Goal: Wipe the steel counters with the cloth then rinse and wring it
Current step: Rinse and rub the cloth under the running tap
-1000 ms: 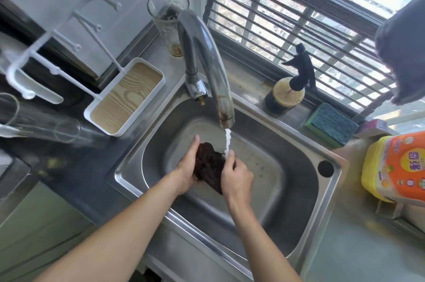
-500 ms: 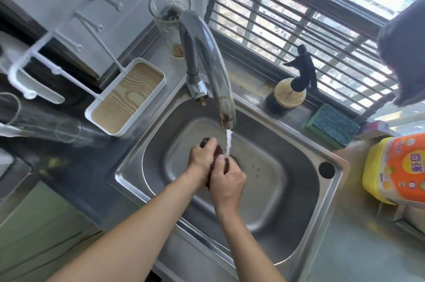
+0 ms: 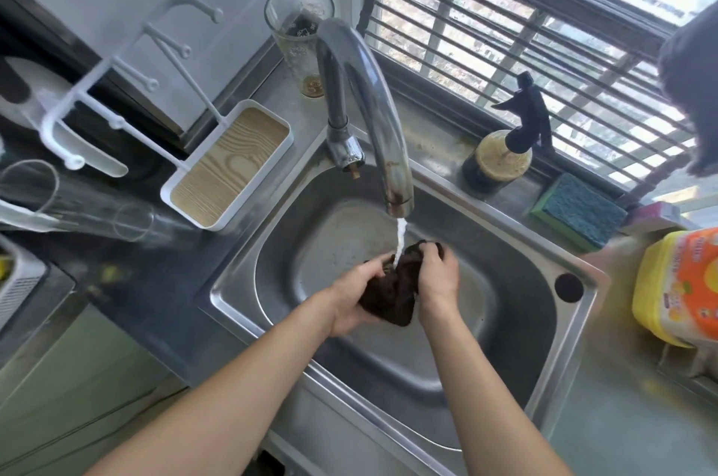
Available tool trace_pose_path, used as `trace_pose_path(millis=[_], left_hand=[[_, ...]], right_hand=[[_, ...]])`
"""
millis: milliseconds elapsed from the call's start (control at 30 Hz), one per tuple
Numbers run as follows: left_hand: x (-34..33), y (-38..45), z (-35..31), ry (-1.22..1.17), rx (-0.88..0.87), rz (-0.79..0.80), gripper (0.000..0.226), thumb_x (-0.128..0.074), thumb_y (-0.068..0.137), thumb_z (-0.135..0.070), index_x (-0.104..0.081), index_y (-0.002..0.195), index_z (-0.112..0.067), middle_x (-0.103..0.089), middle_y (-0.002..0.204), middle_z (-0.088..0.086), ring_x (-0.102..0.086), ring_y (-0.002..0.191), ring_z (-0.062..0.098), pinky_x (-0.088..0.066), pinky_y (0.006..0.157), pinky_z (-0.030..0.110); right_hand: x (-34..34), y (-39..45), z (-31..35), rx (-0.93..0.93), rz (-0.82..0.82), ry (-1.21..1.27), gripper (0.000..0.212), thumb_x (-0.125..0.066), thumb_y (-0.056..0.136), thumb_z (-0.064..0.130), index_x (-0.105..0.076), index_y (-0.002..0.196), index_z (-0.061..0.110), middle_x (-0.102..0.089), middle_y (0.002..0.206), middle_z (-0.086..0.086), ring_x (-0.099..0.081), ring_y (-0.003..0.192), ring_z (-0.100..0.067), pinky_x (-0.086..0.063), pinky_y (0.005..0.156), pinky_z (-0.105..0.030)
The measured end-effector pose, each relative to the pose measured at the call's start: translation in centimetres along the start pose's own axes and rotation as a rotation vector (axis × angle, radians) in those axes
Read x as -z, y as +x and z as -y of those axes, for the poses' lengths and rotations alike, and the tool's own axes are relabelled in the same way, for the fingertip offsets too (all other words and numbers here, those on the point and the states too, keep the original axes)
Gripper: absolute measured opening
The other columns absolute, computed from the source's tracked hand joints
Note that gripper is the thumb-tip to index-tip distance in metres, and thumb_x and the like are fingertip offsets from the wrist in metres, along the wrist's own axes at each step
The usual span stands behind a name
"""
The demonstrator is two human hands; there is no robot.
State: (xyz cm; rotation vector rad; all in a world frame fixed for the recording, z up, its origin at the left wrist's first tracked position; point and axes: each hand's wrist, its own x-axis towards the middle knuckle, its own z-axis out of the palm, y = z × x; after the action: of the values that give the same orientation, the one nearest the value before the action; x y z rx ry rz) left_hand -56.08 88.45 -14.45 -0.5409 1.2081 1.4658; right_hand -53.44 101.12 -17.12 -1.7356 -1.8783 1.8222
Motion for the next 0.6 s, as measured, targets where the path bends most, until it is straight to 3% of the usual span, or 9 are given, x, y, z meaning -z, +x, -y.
trace_pose_path(millis=[67, 100, 167, 267, 367, 467, 533, 600], left_hand=[[0.7, -0.3, -0.1, -0.074, 0.004, 0.067, 0.036, -0.042, 0.097, -0.025, -0.071, 0.118, -0.018, -0.07, 0.113, 0.018, -0.063, 0.111, 0.038, -0.054, 0.088, 0.061], [0.8, -0.3, -0.1, -0.089, -0.003, 0.023, 0.035, -0.045, 0.098, -0.029, -0.071, 0.115, -0.012, -0.071, 0.11, 0.019, -0.066, 0.108, 0.038, -0.054, 0.085, 0.059], [0.7, 0.2, -0.2, -0.117, -0.024, -0.201, 0.041, -0.061, 0.091, -0.042, -0.071, 0.113, -0.008, -0.075, 0.102, 0.016, -0.073, 0.092, 0.031, -0.06, 0.075, 0.049], [0.7, 1.6, 0.1, -0.191, -0.04, -0.425, 0.077, -0.078, 0.061, -0.064, -0.07, 0.115, -0.009, -0.077, 0.101, 0.014, -0.075, 0.087, 0.031, -0.061, 0.067, 0.04], [0.2, 1.4, 0.1, -0.188, -0.052, -0.509, 0.05, -0.074, 0.08, -0.055, -0.072, 0.096, -0.008, -0.076, 0.089, 0.009, -0.073, 0.078, 0.025, -0.057, 0.064, 0.029], [-1.2, 0.6, 0.8, -0.044, -0.153, -0.512, 0.025, -0.067, 0.089, -0.028, -0.071, 0.08, -0.005, -0.068, 0.067, 0.003, -0.062, 0.058, 0.019, -0.047, 0.048, 0.021], [-2.5, 0.3, 1.5, 0.043, -0.206, -0.414, 0.026, -0.062, 0.092, -0.018, -0.065, 0.068, -0.01, -0.061, 0.054, -0.002, -0.056, 0.054, 0.017, -0.043, 0.044, 0.018], [-3.3, 0.3, 1.5, 0.135, -0.203, -0.388, 0.032, -0.06, 0.093, -0.02, -0.06, 0.062, -0.013, -0.058, 0.049, -0.006, -0.054, 0.052, 0.016, -0.04, 0.042, 0.017]], right_hand=[[0.2, 0.0, -0.6, 0.056, -0.019, -0.016, 0.011, -0.058, 0.093, 0.03, -0.064, 0.095, 0.021, -0.069, 0.093, 0.0, -0.064, 0.098, -0.027, -0.052, 0.094, -0.041], [0.2, -0.3, -1.1, 0.124, -0.035, -0.073, 0.012, -0.059, 0.096, 0.031, -0.064, 0.095, 0.021, -0.069, 0.094, -0.001, -0.064, 0.098, -0.027, -0.05, 0.092, -0.039], [0.1, -1.1, -2.2, 0.325, -0.058, -0.24, 0.021, -0.06, 0.098, 0.035, -0.064, 0.091, 0.015, -0.069, 0.09, -0.005, -0.063, 0.09, -0.027, -0.048, 0.084, -0.038], [-0.7, -3.6, -3.5, 0.572, -0.036, -0.399, 0.027, -0.061, 0.097, 0.035, -0.06, 0.082, 0.013, -0.063, 0.078, -0.006, -0.059, 0.075, -0.027, -0.045, 0.07, -0.038], [-2.0, -6.3, -4.0, 0.675, 0.044, -0.429, 0.033, -0.051, 0.098, 0.044, -0.06, 0.086, 0.014, -0.065, 0.078, -0.004, -0.058, 0.072, -0.023, -0.04, 0.066, -0.032], [-2.2, -5.1, -2.7, 0.446, -0.038, -0.343, 0.036, -0.051, 0.101, 0.042, -0.063, 0.083, 0.014, -0.072, 0.084, -0.011, -0.064, 0.082, -0.034, -0.043, 0.07, -0.037], [-1.4, -2.6, -1.4, 0.174, -0.133, -0.241, 0.035, -0.051, 0.102, 0.043, -0.065, 0.092, 0.013, -0.073, 0.098, -0.016, -0.065, 0.097, -0.038, -0.047, 0.083, -0.041], [-0.6, -1.4, -0.5, 0.078, -0.174, -0.152, 0.037, -0.051, 0.102, 0.045, -0.066, 0.097, 0.011, -0.073, 0.101, -0.015, -0.065, 0.1, -0.037, -0.045, 0.087, -0.039]])
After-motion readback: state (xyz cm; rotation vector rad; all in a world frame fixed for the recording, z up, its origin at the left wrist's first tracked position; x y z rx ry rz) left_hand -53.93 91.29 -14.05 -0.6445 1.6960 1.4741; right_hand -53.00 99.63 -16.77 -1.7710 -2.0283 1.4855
